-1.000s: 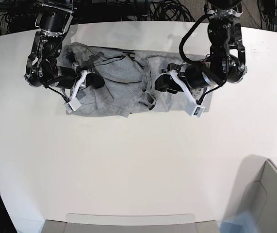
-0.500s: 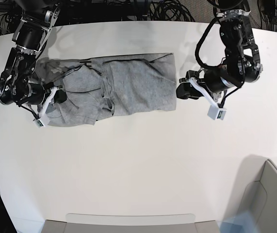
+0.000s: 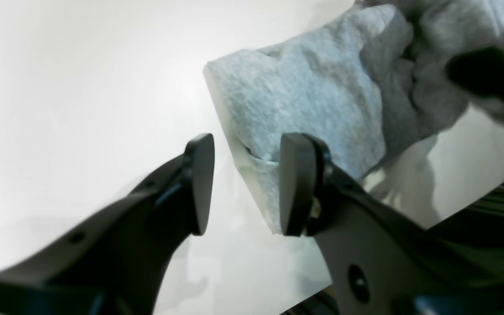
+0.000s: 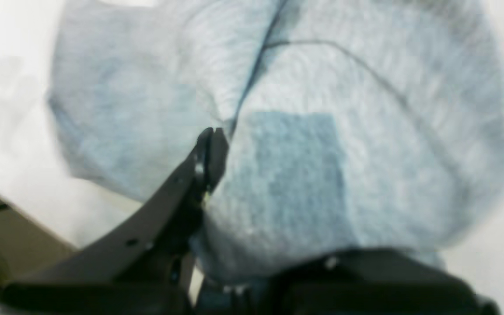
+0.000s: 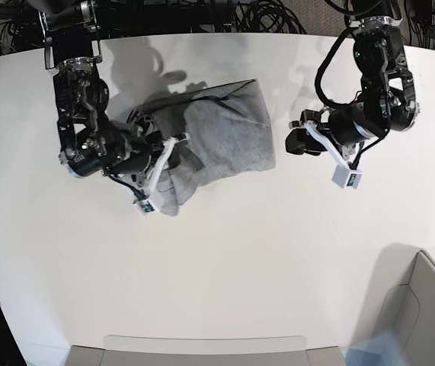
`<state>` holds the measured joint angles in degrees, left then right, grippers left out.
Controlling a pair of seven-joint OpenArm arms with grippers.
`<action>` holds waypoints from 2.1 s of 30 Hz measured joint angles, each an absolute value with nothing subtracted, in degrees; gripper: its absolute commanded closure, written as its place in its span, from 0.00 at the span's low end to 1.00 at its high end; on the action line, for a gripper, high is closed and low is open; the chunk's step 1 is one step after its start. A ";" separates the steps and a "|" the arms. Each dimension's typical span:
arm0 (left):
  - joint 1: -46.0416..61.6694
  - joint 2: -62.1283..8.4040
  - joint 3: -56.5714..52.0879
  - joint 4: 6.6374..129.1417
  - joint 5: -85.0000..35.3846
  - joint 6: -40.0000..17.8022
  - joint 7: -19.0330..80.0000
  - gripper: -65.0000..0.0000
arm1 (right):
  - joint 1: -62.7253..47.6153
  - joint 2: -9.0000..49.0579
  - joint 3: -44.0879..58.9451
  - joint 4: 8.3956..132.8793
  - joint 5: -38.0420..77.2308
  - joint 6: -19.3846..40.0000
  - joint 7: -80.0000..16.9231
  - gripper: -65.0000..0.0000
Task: Fold the T-shirt properly
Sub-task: 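Fold the bundle over with the right gripper toward the left gripper, then release the right gripper and grasp the bundle edge with the left gripper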
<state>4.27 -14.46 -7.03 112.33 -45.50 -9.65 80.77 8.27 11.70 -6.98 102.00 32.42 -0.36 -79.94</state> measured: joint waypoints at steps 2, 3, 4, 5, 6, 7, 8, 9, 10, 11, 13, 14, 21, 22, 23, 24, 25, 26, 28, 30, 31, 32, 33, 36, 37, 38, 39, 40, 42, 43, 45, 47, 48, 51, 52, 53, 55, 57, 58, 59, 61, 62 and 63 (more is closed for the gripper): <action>4.23 -14.46 -7.03 112.33 -45.47 -9.65 80.77 0.61 | 8.62 11.38 -11.73 103.09 32.84 -4.49 -79.70 1.00; 4.14 -14.46 -7.03 112.33 -45.50 -9.69 80.82 0.61 | 8.82 11.00 -13.78 103.13 33.06 -6.90 -79.57 1.00; 4.10 -14.46 -7.03 112.33 -45.50 -9.67 80.79 0.61 | 9.32 10.87 -16.05 102.89 32.82 -9.45 -79.48 1.00; 4.01 -14.74 -7.03 112.33 -45.52 -9.67 80.84 0.61 | 9.91 10.72 -18.11 102.15 32.21 -11.46 -78.83 1.00; 3.99 -15.03 -7.03 112.33 -45.50 -9.67 80.79 0.61 | 10.31 10.48 -20.05 101.06 31.14 -13.74 -77.60 1.00; 3.95 -15.27 -7.03 112.33 -45.47 -9.65 80.77 0.61 | 10.68 10.37 -22.24 99.77 28.95 -15.64 -76.07 1.00; 3.90 -15.31 -7.05 112.33 -45.47 -9.65 80.77 0.61 | 11.16 9.87 -24.60 98.21 26.63 -17.54 -75.59 1.00; 3.84 -15.46 -7.03 112.33 -45.28 -9.65 80.82 0.61 | 11.42 9.30 -26.83 96.57 25.10 -18.70 -74.81 1.00; 3.84 -15.62 -7.03 112.33 -45.32 -9.65 80.77 0.61 | 11.62 8.64 -28.69 95.20 23.55 -19.77 -74.35 1.00; 3.79 -15.75 -7.03 112.33 -45.43 -9.65 80.75 0.61 | 11.79 7.68 -30.02 93.82 22.39 -20.25 -74.48 1.00; 3.84 -15.90 -7.03 112.33 -45.50 -9.65 80.77 0.61 | 12.25 5.65 -31.18 91.53 19.86 -20.69 -74.59 0.98; 3.84 -16.10 -7.03 112.33 -45.47 -9.65 80.84 0.61 | 12.38 4.67 -31.20 91.22 18.98 -20.88 -74.52 0.92; 4.19 -18.02 -7.03 112.33 -45.39 -9.61 80.79 0.61 | 13.21 2.55 -34.15 92.86 17.10 -21.04 -74.39 0.57; 4.19 -18.48 -7.05 112.31 -45.21 -9.52 80.77 0.61 | 13.17 2.50 -35.09 93.71 16.84 -21.04 -74.30 0.57; 4.49 -19.14 -7.03 112.33 -45.21 -9.39 80.62 0.61 | 13.17 2.48 -36.21 94.65 17.10 -21.04 -74.32 0.57; 4.82 -19.57 -7.03 112.33 -45.63 -9.37 80.58 0.61 | 13.17 2.44 -37.21 95.46 17.54 -21.02 -74.32 0.58; 5.13 -19.90 -7.03 112.33 -45.47 -9.37 80.77 0.61 | 13.19 2.39 -38.11 96.23 17.72 -21.02 -74.30 0.58; 5.32 -20.05 -7.05 112.33 -45.41 -9.39 80.82 0.61 | 13.17 2.37 -38.98 96.97 17.58 -21.02 -74.30 0.59; 5.45 -20.38 -7.03 112.33 -45.36 -9.39 80.82 0.61 | 13.15 2.33 -40.27 98.13 17.80 -21.02 -74.35 0.59; 5.39 -20.67 -7.03 112.33 -45.36 -9.39 80.75 0.61 | 13.08 2.35 -40.47 99.26 17.91 -20.99 -74.32 0.59; 5.41 -20.71 -7.03 112.33 -45.47 -9.39 80.77 0.61 | 13.15 2.37 -40.38 99.79 17.56 -21.02 -74.32 0.59; 5.45 -20.80 -7.03 112.31 -45.45 -9.39 80.77 0.61 | 13.19 2.39 -40.23 100.31 17.52 -21.02 -74.32 0.59; 5.56 -20.82 -7.05 112.14 -45.52 -9.39 80.75 0.61 | 13.21 2.57 -40.21 101.23 17.47 -21.02 -74.30 0.59; 5.74 -20.49 -9.52 111.20 -45.52 -9.39 80.79 0.61 | 12.99 2.87 -36.03 105.84 18.04 -20.84 -74.61 0.59; 5.74 -20.58 -10.22 110.83 -45.47 -9.39 80.77 0.61 | 13.15 3.20 -33.45 107.87 17.98 -20.84 -74.46 0.59; 5.74 -20.73 -10.70 110.54 -45.30 -9.39 80.79 0.61 | 13.41 3.64 -31.20 109.62 17.50 -20.88 -74.28 0.59; 5.76 -20.80 -11.20 110.41 -45.28 -9.37 80.79 0.61 | 13.54 3.84 -29.17 111.09 16.80 -21.04 -74.13 0.59; 5.72 -20.78 -11.70 110.37 -45.28 -9.39 80.77 0.61 | 13.82 4.19 -27.46 112.44 16.62 -21.06 -74.15 0.59; 5.56 -20.73 -12.01 110.37 -45.56 -9.39 80.71 0.61 | 14.33 5.32 -24.77 114.08 17.96 -20.95 -74.04 0.59; 5.56 -20.69 -12.01 110.39 -45.54 -9.39 80.79 0.61 | 14.50 6.13 -23.77 114.17 18.00 -20.82 -74.08 0.59; 5.58 -20.56 -11.97 110.50 -45.54 -9.43 80.93 0.64 | 14.74 8.56 -21.32 113.49 18.17 -20.78 -74.28 0.59; 5.06 -19.25 -11.16 111.37 -45.52 -9.65 80.82 0.71 | 14.68 11.03 -17.50 111.96 17.80 -19.57 -74.41 0.59; 4.40 -18.28 -10.37 111.77 -45.52 -9.67 80.84 0.74 | 14.37 11.90 -15.07 111.09 17.21 -17.56 -74.32 0.59; 1.17 -16.27 -4.56 112.14 -46.00 -9.72 80.93 0.86 | 11.79 12.60 -4.25 108.97 18.15 -9.54 -74.65 0.59; 0.14 -15.42 -2.22 112.22 -45.98 -9.80 80.53 0.90 | 11.07 12.58 -0.14 108.07 17.98 -6.35 -74.81 0.59; -0.56 -14.68 0.38 112.29 -45.98 -9.82 80.36 0.94 | 10.48 12.80 3.46 107.37 16.99 -3.53 -74.67 0.59; -1.34 -13.23 5.37 112.31 -46.06 -9.85 80.90 1.00 | 9.93 13.19 8.49 106.13 16.12 0.91 -74.52 0.59; -2.04 -11.79 9.87 112.31 -45.93 -9.58 80.95 1.00 | 8.69 13.19 11.70 105.34 16.88 4.14 -74.30 0.59; -2.61 -11.09 11.66 112.25 -45.98 -9.56 80.90 1.00 | 7.77 13.13 12.62 105.30 16.60 4.49 -74.52 0.59; -3.25 -10.74 13.23 112.18 -45.93 -9.56 80.88 1.00 | 7.03 13.17 12.99 105.19 16.82 4.56 -74.72 0.59; -4.40 -10.79 17.17 111.68 -45.52 -9.41 80.71 1.00 | 5.61 14.24 13.15 105.12 17.45 4.75 -74.72 0.59; -5.04 -11.11 19.70 111.11 -45.45 -9.39 80.58 1.00 | 5.26 14.59 13.34 105.08 17.08 4.75 -74.76 0.59; -5.65 -11.42 21.74 110.30 -45.32 -9.43 80.68 1.00 | 5.06 14.63 13.52 105.08 16.47 4.75 -74.63 0.59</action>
<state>-5.65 -11.42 21.74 110.30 -45.32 -9.43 80.68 5.06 14.63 13.52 105.08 16.47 4.75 -74.63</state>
